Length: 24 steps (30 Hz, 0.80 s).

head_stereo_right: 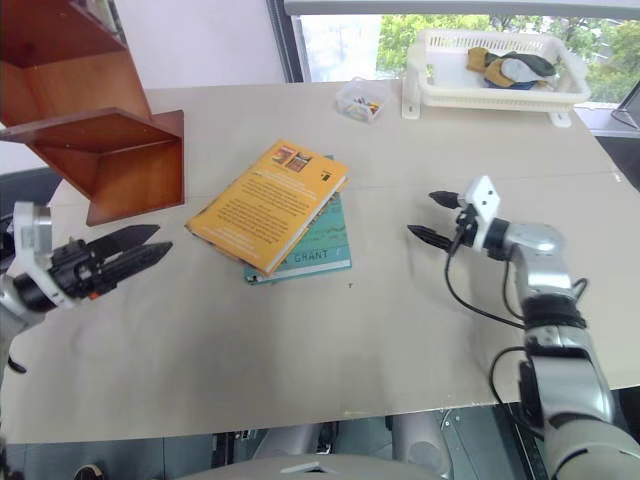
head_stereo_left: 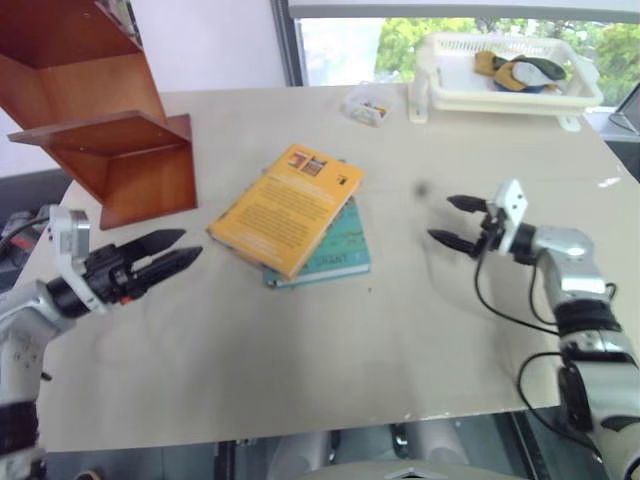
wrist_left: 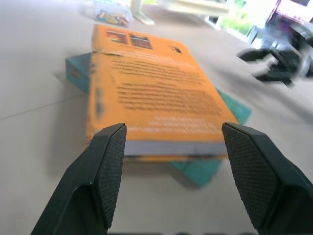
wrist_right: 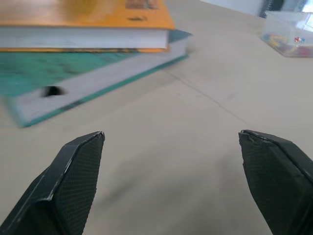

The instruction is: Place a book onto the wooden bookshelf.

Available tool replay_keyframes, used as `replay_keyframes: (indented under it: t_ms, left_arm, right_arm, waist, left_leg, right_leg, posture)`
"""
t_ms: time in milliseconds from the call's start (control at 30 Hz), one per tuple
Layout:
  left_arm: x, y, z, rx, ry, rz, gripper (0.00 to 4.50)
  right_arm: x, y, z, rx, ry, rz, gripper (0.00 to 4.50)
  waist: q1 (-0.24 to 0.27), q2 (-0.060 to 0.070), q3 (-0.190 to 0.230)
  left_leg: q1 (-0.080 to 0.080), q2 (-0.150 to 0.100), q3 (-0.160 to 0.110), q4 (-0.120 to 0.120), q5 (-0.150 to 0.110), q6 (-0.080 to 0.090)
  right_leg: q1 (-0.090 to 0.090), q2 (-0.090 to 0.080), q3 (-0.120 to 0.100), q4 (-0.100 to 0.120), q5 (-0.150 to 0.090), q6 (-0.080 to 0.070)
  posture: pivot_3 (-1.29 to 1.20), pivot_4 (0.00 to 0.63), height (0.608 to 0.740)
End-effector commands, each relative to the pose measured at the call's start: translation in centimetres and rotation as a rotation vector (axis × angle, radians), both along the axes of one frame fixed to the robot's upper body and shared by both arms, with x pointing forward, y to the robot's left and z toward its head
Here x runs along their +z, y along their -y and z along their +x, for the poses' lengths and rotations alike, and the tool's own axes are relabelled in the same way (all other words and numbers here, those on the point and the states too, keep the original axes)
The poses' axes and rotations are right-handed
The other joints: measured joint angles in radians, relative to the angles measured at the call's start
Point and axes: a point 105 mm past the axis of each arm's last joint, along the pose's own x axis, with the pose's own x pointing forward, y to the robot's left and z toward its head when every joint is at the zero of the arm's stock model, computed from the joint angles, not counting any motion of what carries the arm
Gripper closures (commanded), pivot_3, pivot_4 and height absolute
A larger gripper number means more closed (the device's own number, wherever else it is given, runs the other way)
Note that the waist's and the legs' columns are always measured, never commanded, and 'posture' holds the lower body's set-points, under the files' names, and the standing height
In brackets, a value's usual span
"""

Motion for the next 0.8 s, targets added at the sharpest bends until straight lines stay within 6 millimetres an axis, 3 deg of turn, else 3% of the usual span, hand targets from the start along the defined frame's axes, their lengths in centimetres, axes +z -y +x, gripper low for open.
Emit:
replay_keyframes:
  t_ms: [33, 200, 300, 467, 600, 800]
  left_arm:
    - [0.4, -2.7, 2.8, 0.095, -0.051, -0.068, 1.15]
    - [-0.2, -2.8, 6.5, 0.169, -0.104, -0.088, 1.15]
    - [-1.2, -0.8, 7.7, 0.116, -0.188, -0.131, 1.15]
    - [-3.5, 2.5, 8.5, 0.021, -0.355, -0.150, 1.15]
    - [-4.2, 3.4, 8.8, 0.013, -0.396, -0.144, 1.15]
    - [-3.9, 4.5, 9.3, -0.005, -0.393, -0.193, 1.15]
  right_arm:
    - [3.1, 0.1, -2.3, 0.016, 0.068, 0.026, 0.00]
    - [3.6, -0.3, -3.7, -0.025, 0.073, 0.042, 0.00]
    - [3.9, -0.5, -4.5, -0.030, 0.071, 0.046, 0.00]
    - [6.2, -0.4, -7.1, 0.056, 0.066, 0.099, 0.00]
    - [6.8, -0.4, -8.8, 0.113, 0.021, 0.097, 0.00]
    - [6.8, 0.0, -9.2, 0.076, 0.019, 0.077, 0.00]
  waist:
    - [0.009, -0.001, 0.000]
    - [0.004, -0.004, -0.002]
    - [0.009, -0.004, -0.001]
    - [0.018, -0.005, -0.001]
    - [0.022, -0.008, -0.002]
    - [0.031, -0.010, -0.003]
  left_leg:
    - [0.000, 0.000, -0.001, 0.000, 0.000, 0.000]
    - [0.001, -0.002, 0.000, 0.003, 0.000, 0.000]
    - [-0.001, -0.002, 0.000, 0.003, 0.000, 0.000]
    - [-0.005, -0.002, 0.000, 0.005, 0.000, 0.001]
    - [-0.011, -0.001, -0.002, 0.010, 0.000, 0.001]
    - [-0.011, -0.002, -0.001, 0.016, -0.001, 0.003]
  right_leg:
    - [0.000, 0.000, -0.003, 0.000, 0.000, 0.000]
    - [0.001, 0.000, -0.003, 0.002, 0.000, 0.001]
    - [0.000, 0.000, -0.003, 0.003, 0.000, 0.001]
    - [-0.002, 0.000, -0.004, 0.002, 0.000, 0.001]
    - [-0.007, 0.000, -0.005, 0.004, 0.001, 0.001]
    - [-0.007, -0.001, -0.005, 0.011, 0.001, 0.002]
  posture:
    - [0.00, 0.150, 0.740]
    - [0.00, 0.150, 0.740]
    - [0.00, 0.150, 0.740]
    - [0.00, 0.150, 0.740]
    - [0.00, 0.150, 0.740]
    - [0.00, 0.150, 0.740]
